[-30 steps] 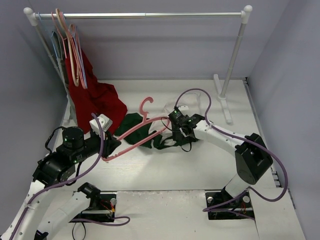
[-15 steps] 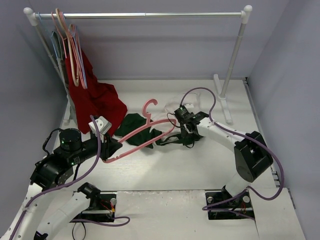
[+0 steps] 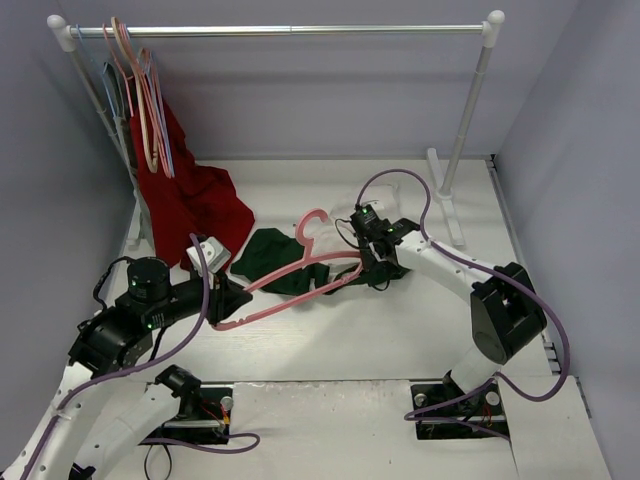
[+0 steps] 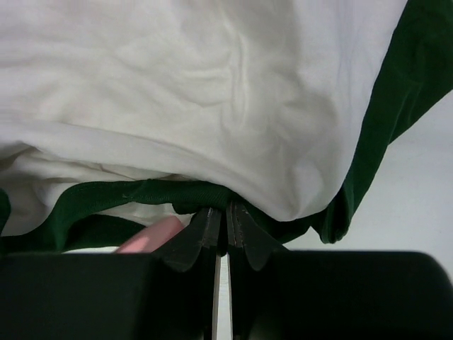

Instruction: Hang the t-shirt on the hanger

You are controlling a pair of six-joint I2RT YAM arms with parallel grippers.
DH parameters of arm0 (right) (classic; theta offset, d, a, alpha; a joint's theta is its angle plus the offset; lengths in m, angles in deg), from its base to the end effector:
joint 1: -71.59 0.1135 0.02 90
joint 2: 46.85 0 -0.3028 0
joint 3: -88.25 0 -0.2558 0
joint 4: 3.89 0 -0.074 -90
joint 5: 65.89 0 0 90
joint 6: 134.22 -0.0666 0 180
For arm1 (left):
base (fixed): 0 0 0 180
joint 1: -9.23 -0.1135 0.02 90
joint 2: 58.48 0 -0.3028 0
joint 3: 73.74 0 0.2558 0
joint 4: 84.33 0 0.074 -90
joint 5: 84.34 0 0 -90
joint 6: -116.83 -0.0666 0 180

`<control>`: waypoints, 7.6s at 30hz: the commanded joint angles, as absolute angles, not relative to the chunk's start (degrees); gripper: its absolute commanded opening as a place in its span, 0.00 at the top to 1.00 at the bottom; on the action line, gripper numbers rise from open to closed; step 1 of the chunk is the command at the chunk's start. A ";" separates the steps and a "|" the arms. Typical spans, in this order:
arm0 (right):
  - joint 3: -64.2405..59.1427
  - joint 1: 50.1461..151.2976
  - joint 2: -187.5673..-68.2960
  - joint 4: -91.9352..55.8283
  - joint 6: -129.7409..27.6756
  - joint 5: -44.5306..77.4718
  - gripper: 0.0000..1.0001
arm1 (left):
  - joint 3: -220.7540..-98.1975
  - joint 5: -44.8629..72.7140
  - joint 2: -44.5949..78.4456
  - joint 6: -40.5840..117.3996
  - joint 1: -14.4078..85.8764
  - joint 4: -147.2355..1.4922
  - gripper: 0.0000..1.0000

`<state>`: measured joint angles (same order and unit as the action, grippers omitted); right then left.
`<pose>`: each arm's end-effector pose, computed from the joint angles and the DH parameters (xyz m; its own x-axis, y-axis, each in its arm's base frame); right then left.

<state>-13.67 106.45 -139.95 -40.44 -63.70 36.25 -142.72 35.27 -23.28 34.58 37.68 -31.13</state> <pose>0.3115 0.1999 0.2406 -0.7566 -0.1297 -0.6409 -0.2113 0.9760 0.0520 0.0807 -0.0811 0.3864 -0.4008 0.0838 -0.9123 0.7769 0.5588 -0.2900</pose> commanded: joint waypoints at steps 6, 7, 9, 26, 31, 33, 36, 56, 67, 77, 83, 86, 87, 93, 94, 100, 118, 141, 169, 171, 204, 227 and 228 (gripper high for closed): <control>-9.81 106.22 -137.38 -39.69 -61.71 35.98 0.95 | -141.28 38.36 -22.71 35.44 37.98 -38.07 1.00; -9.80 106.14 -137.29 -39.69 -61.45 35.98 0.95 | -141.01 38.45 -22.80 35.62 37.98 -38.68 1.00; -9.37 106.14 -137.12 -39.78 -61.09 35.80 0.95 | -140.22 38.19 -22.71 35.71 38.06 -39.12 1.00; -0.58 106.05 -130.44 -42.42 -45.02 35.18 0.98 | -129.85 43.37 -24.90 37.46 38.15 -63.20 1.00; 3.11 106.22 -129.12 -42.06 -39.30 33.52 0.98 | -129.41 40.66 -25.61 39.91 38.15 -72.76 1.00; 7.32 106.14 -129.73 -43.29 -39.47 33.69 0.98 | -129.67 38.20 -25.43 40.01 38.15 -75.24 1.00; 13.63 106.57 -131.40 -46.11 -41.05 33.87 0.98 | -130.46 35.29 -24.38 39.40 38.15 -77.00 1.00; 35.45 114.48 -138.17 -43.84 -43.34 34.75 1.00 | -127.30 23.85 -13.14 49.59 38.59 -110.04 1.00; 30.82 115.62 -136.06 -39.35 -42.19 29.13 1.00 | -125.54 24.21 -6.72 55.30 41.75 -119.45 1.00; 23.68 115.63 -131.50 -39.86 -39.91 34.73 0.69 | -122.29 22.72 -1.62 59.52 44.83 -129.74 1.00; 24.03 113.70 -126.93 -43.73 -38.16 35.80 0.44 | -120.97 21.57 -1.27 59.52 44.83 -132.20 1.00; 23.95 112.47 -124.30 -44.79 -36.75 35.27 0.37 | -120.36 21.57 -0.56 60.22 44.83 -133.61 1.00; 23.51 110.81 -123.76 -44.88 -35.44 34.84 0.36 | -120.27 21.57 -0.39 60.31 44.83 -134.04 1.00; 18.33 100.26 -121.47 -43.92 -27.19 25.09 0.37 | -120.70 23.33 -1.52 60.05 44.83 -131.78 1.00; 17.45 98.07 -121.30 -43.13 -25.34 21.69 0.37 | -120.97 23.77 -1.88 59.79 44.83 -130.98 1.00; 16.21 88.74 -124.10 -36.90 -16.80 6.39 0.32 | -122.20 24.99 -4.07 58.30 44.83 -127.37 1.00; 19.30 91.37 -132.63 -38.99 -8.36 -8.49 0.17 | -126.77 28.16 -5.83 55.31 44.83 -118.94 1.00; 7.51 94.09 -129.73 -23.53 -5.81 -4.81 0.64 | -133.62 34.15 -7.85 52.68 44.83 -105.23 1.00; -3.48 94.10 -117.77 -26.07 -5.63 4.77 1.00 | -158.40 -3.37 -3.11 39.05 44.13 -78.77 0.27; -2.86 93.83 -118.65 -26.51 -6.77 5.30 1.00 | -160.16 -7.16 -3.46 37.82 44.21 -78.42 0.27; -1.80 93.83 -122.53 -24.75 -20.49 2.67 1.00 | -156.04 -4.97 24.48 72.44 52.03 -77.61 0.27; -2.16 93.66 -119.27 -26.42 -18.82 4.51 1.00 | -154.28 -8.12 36.44 73.24 53.62 -77.02 0.49; -2.16 93.66 -119.19 -26.77 -18.73 4.69 1.00 | -154.28 -8.74 36.09 72.89 53.01 -76.49 0.50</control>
